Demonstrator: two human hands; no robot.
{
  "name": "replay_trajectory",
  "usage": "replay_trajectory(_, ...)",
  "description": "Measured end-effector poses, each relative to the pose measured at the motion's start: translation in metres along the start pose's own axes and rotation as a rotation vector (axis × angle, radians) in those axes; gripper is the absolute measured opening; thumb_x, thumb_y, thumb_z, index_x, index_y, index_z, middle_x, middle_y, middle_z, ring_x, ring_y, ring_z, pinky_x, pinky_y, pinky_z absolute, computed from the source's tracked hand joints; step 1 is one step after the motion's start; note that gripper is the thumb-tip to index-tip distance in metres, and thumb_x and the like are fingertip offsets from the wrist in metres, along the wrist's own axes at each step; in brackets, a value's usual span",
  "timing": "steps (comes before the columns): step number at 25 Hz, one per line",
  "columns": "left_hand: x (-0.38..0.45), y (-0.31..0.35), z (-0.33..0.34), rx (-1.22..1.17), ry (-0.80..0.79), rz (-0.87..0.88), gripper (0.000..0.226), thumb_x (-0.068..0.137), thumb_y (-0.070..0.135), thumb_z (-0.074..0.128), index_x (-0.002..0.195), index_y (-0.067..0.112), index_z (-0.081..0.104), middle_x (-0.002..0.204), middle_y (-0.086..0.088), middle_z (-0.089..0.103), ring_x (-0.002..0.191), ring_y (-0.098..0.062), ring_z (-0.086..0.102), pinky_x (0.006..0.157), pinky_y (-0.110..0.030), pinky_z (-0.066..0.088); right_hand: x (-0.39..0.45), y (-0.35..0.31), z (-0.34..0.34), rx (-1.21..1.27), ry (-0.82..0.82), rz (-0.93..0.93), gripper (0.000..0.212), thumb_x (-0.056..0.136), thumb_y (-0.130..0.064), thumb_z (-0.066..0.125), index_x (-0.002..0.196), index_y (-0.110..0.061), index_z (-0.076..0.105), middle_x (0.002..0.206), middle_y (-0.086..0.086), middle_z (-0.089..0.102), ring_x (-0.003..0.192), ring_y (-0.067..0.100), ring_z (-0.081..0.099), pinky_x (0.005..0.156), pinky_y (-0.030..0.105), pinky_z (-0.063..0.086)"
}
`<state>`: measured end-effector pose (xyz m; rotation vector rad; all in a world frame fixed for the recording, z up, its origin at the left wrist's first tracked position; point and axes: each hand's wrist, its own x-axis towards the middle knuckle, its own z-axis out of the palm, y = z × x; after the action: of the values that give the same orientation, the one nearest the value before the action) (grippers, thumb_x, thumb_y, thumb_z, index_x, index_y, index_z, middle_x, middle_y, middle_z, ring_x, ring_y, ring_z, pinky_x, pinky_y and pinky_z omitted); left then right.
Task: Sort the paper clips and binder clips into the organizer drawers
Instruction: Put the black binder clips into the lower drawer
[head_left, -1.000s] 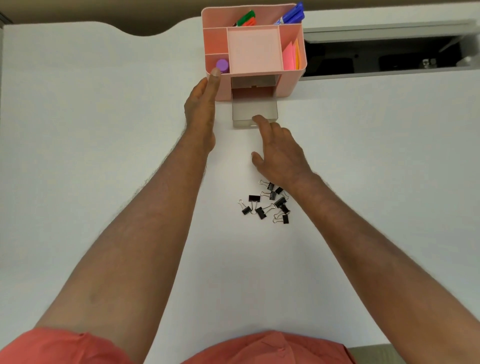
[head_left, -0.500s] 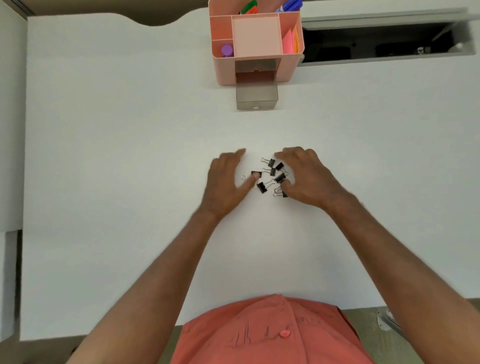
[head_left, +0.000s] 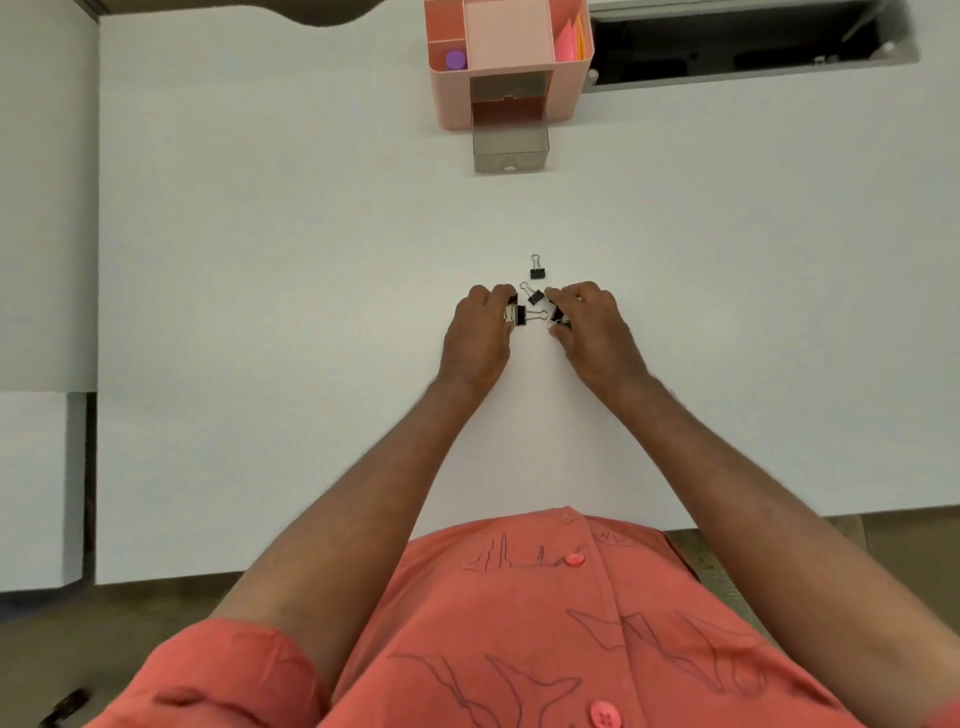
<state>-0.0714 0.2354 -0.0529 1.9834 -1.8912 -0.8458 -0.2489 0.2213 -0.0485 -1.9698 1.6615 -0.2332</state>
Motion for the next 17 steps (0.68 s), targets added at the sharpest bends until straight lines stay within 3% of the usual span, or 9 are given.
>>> replay_trajectory(3, 0.007, -0.001, -0.008, -0.014, -0.054, -0.033, 0.033, 0.092, 0.01, 0.066, 0.123, 0.015, 0.055, 0.116, -0.008, 0.058, 0.104, -0.029, 0.058, 0.086, -0.042, 0.051, 0.003, 0.0, -0.004, 0.174, -0.007, 0.086, 0.044, 0.089, -0.008, 0.073, 0.13, -0.02, 0.061, 0.125, 0.003, 0.051, 0.111, 0.022, 0.055, 0.089, 0.028, 0.046)
replay_trajectory(6, 0.013, 0.001, -0.015, -0.018, -0.096, -0.07, 0.033, 0.09, 0.013, 0.07, 0.119, 0.014, 0.055, 0.116, -0.007, 0.058, 0.099, -0.028, 0.061, 0.083, -0.041, 0.051, 0.012, -0.001, -0.012, 0.276, -0.077, 0.19, 0.039, 0.083, -0.008, 0.077, 0.114, -0.022, 0.059, 0.116, 0.001, 0.044, 0.096, 0.021, 0.057, 0.085, 0.029, 0.05)
replay_trajectory(10, 0.017, 0.001, -0.02, -0.046, -0.123, -0.085, 0.035, 0.083, 0.013, 0.077, 0.111, 0.012, 0.054, 0.116, -0.006, 0.053, 0.092, -0.029, 0.061, 0.08, -0.043, 0.054, 0.019, 0.0, -0.019, 0.288, -0.144, 0.255, 0.04, 0.079, -0.009, 0.081, 0.107, -0.02, 0.054, 0.114, 0.003, 0.043, 0.087, 0.02, 0.055, 0.073, 0.032, 0.055)
replay_trajectory(13, 0.019, 0.003, -0.024, -0.001, -0.155, -0.066, 0.034, 0.081, 0.017, 0.078, 0.104, 0.012, 0.053, 0.11, -0.005, 0.057, 0.089, -0.03, 0.06, 0.078, -0.042, 0.052, 0.021, 0.002, -0.021, 0.287, -0.155, 0.262, 0.039, 0.08, -0.011, 0.082, 0.103, -0.02, 0.051, 0.112, 0.004, 0.043, 0.082, 0.018, 0.053, 0.062, 0.022, 0.047)
replay_trajectory(17, 0.024, -0.001, -0.027, -0.021, -0.187, -0.076, 0.032, 0.08, 0.023, 0.079, 0.1, 0.015, 0.054, 0.099, 0.001, 0.061, 0.086, -0.025, 0.058, 0.07, -0.034, 0.042, 0.022, 0.007, -0.02, 0.287, -0.161, 0.268, 0.029, 0.083, -0.012, 0.078, 0.091, -0.019, 0.051, 0.103, 0.003, 0.049, 0.087, 0.033, 0.064, 0.064, 0.031, 0.05)
